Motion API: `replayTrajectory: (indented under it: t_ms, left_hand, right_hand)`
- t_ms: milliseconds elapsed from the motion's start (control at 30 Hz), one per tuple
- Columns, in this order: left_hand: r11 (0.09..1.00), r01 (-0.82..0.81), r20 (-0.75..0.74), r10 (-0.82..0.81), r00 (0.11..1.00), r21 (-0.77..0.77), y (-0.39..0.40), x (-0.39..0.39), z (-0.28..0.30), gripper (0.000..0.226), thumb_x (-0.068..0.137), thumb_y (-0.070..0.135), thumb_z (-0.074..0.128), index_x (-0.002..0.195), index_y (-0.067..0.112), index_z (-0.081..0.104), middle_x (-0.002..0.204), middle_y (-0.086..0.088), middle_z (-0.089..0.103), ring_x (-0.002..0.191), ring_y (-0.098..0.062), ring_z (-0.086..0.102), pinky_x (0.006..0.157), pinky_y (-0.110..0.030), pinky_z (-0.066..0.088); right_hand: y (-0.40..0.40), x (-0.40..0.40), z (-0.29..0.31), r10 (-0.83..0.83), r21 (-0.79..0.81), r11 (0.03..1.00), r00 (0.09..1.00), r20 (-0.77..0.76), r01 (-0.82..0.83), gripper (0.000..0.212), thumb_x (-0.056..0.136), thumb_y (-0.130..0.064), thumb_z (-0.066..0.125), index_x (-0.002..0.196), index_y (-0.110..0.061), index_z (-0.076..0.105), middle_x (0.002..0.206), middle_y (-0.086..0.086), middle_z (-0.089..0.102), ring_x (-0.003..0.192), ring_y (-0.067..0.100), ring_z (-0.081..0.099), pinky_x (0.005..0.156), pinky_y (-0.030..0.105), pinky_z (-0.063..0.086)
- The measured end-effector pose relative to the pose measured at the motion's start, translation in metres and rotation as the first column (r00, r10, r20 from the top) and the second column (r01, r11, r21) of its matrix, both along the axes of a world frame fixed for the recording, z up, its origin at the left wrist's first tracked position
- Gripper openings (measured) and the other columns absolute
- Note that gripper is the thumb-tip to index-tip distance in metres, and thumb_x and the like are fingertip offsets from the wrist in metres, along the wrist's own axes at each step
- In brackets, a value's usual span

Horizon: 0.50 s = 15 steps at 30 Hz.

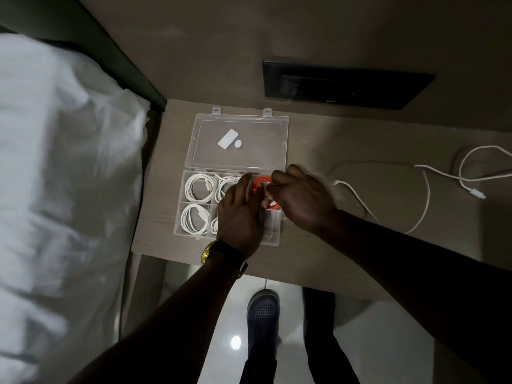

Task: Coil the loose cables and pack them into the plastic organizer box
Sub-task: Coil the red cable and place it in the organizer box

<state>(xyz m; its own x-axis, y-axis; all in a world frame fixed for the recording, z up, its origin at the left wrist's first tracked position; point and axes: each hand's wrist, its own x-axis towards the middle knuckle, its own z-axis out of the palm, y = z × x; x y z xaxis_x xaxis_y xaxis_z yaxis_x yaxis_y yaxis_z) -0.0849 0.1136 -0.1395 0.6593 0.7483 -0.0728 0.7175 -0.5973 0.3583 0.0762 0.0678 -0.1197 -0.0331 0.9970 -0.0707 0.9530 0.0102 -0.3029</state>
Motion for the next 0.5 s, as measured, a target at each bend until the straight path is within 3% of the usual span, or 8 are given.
replayTrajectory:
  t_ms: [67, 200, 333, 500]
  left_hand:
    - [0.999, -0.019, -0.041, 0.018, 0.999, -0.029, -0.003, 0.001, 0.0, 0.052, 0.098, 0.039, 0.036, 0.14, 0.013, 0.052, 0.151, -0.019, 0.044, 0.128, -0.042, 0.048, 0.1, -0.05, 0.043]
    - [0.999, -0.012, -0.076, 0.009, 0.997, -0.033, -0.008, -0.002, -0.005, 0.057, 0.099, 0.043, 0.035, 0.149, 0.016, 0.04, 0.159, -0.015, 0.033, 0.138, -0.038, 0.04, 0.108, -0.05, 0.036]
    - [0.999, -0.023, -0.117, 0.021, 0.993, -0.024, -0.011, -0.001, -0.007, 0.059, 0.098, 0.044, 0.041, 0.15, 0.016, 0.036, 0.161, -0.013, 0.03, 0.138, -0.039, 0.038, 0.106, -0.051, 0.034]
    - [0.999, -0.014, -0.125, 0.009, 0.992, -0.038, -0.01, -0.002, -0.01, 0.061, 0.098, 0.047, 0.038, 0.151, 0.019, 0.033, 0.162, -0.011, 0.027, 0.141, -0.038, 0.035, 0.109, -0.052, 0.033]
  right_hand:
    - [-0.006, -0.001, -0.003, -0.021, -0.013, 1.0, 1.0, -0.01, 0.021, 0.02, 0.095, -0.026, 0.048, 0.106, -0.02, 0.063, 0.105, 0.001, 0.06, 0.094, 0.026, 0.05, 0.073, 0.038, 0.046]
    - [-0.024, 0.002, -0.008, -0.051, 0.026, 0.998, 0.998, -0.035, 0.052, 0.037, 0.095, -0.02, 0.048, 0.131, -0.019, 0.055, 0.122, -0.001, 0.062, 0.098, 0.027, 0.051, 0.081, 0.042, 0.048]
    - [-0.019, 0.003, -0.007, -0.134, 0.095, 0.985, 0.981, -0.139, 0.147, 0.024, 0.091, -0.016, 0.06, 0.114, -0.02, 0.064, 0.104, -0.001, 0.07, 0.09, 0.026, 0.054, 0.075, 0.037, 0.048]
    - [0.002, 0.004, -0.001, -0.187, -0.013, 0.982, 0.966, -0.177, 0.187, 0.015, 0.081, -0.011, 0.065, 0.095, -0.016, 0.063, 0.093, 0.003, 0.066, 0.094, 0.027, 0.051, 0.075, 0.042, 0.048]
